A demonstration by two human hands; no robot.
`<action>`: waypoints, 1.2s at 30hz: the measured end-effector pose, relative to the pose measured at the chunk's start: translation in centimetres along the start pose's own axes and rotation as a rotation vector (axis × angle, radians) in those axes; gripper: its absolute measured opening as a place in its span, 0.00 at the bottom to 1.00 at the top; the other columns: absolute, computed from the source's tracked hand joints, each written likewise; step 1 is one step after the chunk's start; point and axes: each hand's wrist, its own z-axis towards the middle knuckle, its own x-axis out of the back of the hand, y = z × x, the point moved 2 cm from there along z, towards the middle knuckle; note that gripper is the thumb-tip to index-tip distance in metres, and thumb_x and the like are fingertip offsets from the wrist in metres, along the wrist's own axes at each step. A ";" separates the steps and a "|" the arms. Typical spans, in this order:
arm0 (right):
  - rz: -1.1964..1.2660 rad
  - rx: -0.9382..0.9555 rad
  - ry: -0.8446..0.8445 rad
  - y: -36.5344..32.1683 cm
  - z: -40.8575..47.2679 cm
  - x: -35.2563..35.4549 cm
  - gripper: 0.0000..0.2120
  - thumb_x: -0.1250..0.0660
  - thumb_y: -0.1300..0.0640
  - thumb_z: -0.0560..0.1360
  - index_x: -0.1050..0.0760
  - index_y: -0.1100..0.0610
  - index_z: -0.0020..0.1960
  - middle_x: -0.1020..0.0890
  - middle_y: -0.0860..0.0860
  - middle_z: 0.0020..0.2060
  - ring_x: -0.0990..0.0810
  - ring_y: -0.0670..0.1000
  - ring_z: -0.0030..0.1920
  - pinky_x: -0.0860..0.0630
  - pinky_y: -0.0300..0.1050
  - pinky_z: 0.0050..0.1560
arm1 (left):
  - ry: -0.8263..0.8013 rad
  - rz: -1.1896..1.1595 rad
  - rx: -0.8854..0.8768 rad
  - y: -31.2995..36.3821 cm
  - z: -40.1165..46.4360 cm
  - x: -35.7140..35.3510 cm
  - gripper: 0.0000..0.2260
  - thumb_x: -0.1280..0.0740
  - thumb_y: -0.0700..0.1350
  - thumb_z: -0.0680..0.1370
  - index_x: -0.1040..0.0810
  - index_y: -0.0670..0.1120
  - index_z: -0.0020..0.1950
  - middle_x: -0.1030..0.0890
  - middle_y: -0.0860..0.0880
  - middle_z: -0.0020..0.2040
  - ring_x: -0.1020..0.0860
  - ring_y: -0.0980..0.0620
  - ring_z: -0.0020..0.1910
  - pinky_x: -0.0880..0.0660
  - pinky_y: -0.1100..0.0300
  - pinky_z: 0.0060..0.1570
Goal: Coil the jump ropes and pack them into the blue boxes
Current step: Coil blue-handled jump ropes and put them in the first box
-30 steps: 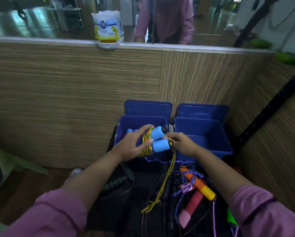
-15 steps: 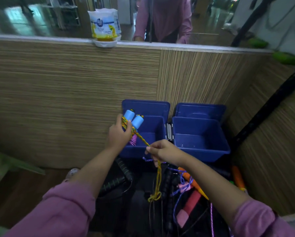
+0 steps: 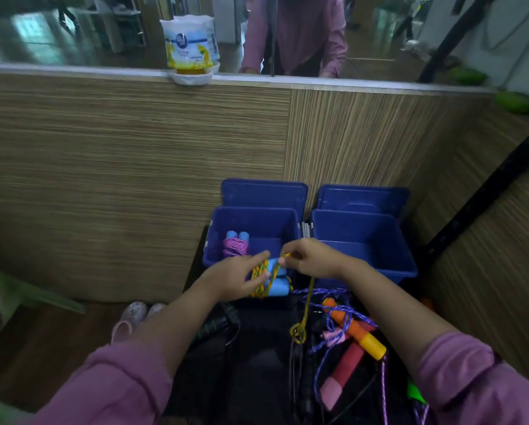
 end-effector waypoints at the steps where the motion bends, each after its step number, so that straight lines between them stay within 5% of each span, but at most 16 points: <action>1: -0.006 0.019 -0.019 0.4 0.0 -0.1 0.10 0.37 0.50 0.79 0.22 0.56 0.47 0.20 0.55 0.40 0.24 0.52 0.41 0.27 0.48 0.44 | -0.049 -0.013 -0.045 0.1 -0.1 -0.1 0.26 0.45 0.62 0.80 0.38 0.53 0.76 0.23 0.48 0.65 0.25 0.49 0.63 0.28 0.55 0.60; 6: 0.163 0.100 -0.024 1.1 0.0 -0.1 0.04 0.30 0.52 0.75 0.24 0.51 0.44 0.25 0.43 0.36 0.28 0.42 0.37 0.30 0.38 0.41 | -0.165 -0.176 -0.218 1.8 -1.0 0.3 0.27 0.40 0.63 0.78 0.38 0.55 0.75 0.20 0.51 0.56 0.22 0.55 0.51 0.26 0.58 0.53; 11: 0.533 0.041 0.039 2.1 0.0 0.3 0.07 0.30 0.55 0.74 0.20 0.59 0.48 0.24 0.58 0.38 0.28 0.52 0.39 0.30 0.45 0.43 | -0.061 -0.315 -0.127 2.3 -1.2 1.3 0.28 0.32 0.64 0.72 0.38 0.58 0.67 0.19 0.52 0.48 0.20 0.57 0.44 0.23 0.54 0.49; 15: 0.837 -0.054 0.062 2.5 0.1 -0.2 0.08 0.34 0.56 0.75 0.19 0.59 0.49 0.17 0.58 0.45 0.20 0.54 0.45 0.23 0.48 0.51 | 0.001 -0.450 -0.107 2.6 -0.9 2.2 0.28 0.32 0.61 0.74 0.39 0.60 0.71 0.19 0.56 0.51 0.21 0.60 0.52 0.25 0.58 0.56; 19: 1.076 -0.164 0.061 1.9 0.2 -1.6 0.10 0.41 0.61 0.80 0.21 0.60 0.46 0.16 0.52 0.38 0.18 0.50 0.40 0.21 0.42 0.43 | 0.100 -0.564 -0.138 2.8 -0.2 3.2 0.26 0.31 0.50 0.77 0.37 0.57 0.72 0.21 0.56 0.57 0.21 0.59 0.56 0.25 0.62 0.57; 23: 1.118 -0.299 0.000 2.3 -0.2 -2.9 0.14 0.43 0.56 0.82 0.23 0.60 0.44 0.20 0.55 0.36 0.20 0.52 0.37 0.24 0.47 0.44 | 0.267 -0.564 -0.136 2.1 0.6 3.6 0.23 0.33 0.55 0.77 0.33 0.57 0.70 0.21 0.56 0.57 0.21 0.58 0.54 0.25 0.63 0.55; 28: 1.062 -0.274 -0.107 3.1 -0.5 -4.9 0.16 0.43 0.49 0.81 0.28 0.58 0.40 0.17 0.58 0.37 0.21 0.59 0.50 0.26 0.48 0.55 | 0.564 -0.535 0.083 0.6 1.6 4.6 0.19 0.31 0.49 0.77 0.29 0.53 0.66 0.21 0.58 0.44 0.22 0.66 0.42 0.30 0.73 0.44; 32: 0.919 -0.182 -0.074 2.8 -0.2 -4.1 0.12 0.41 0.54 0.81 0.27 0.58 0.42 0.17 0.61 0.40 0.20 0.50 0.40 0.28 0.37 0.43 | 0.622 -0.393 0.252 -0.8 2.0 4.2 0.20 0.32 0.54 0.76 0.29 0.53 0.66 0.21 0.54 0.41 0.22 0.53 0.41 0.30 0.62 0.42; 36: 0.781 -0.122 -0.103 2.0 0.4 -2.9 0.10 0.39 0.56 0.80 0.27 0.57 0.41 0.18 0.60 0.35 0.20 0.51 0.38 0.27 0.38 0.44 | 0.612 -0.324 0.329 -1.3 2.1 3.2 0.21 0.34 0.56 0.77 0.31 0.53 0.68 0.19 0.50 0.46 0.21 0.48 0.46 0.31 0.61 0.43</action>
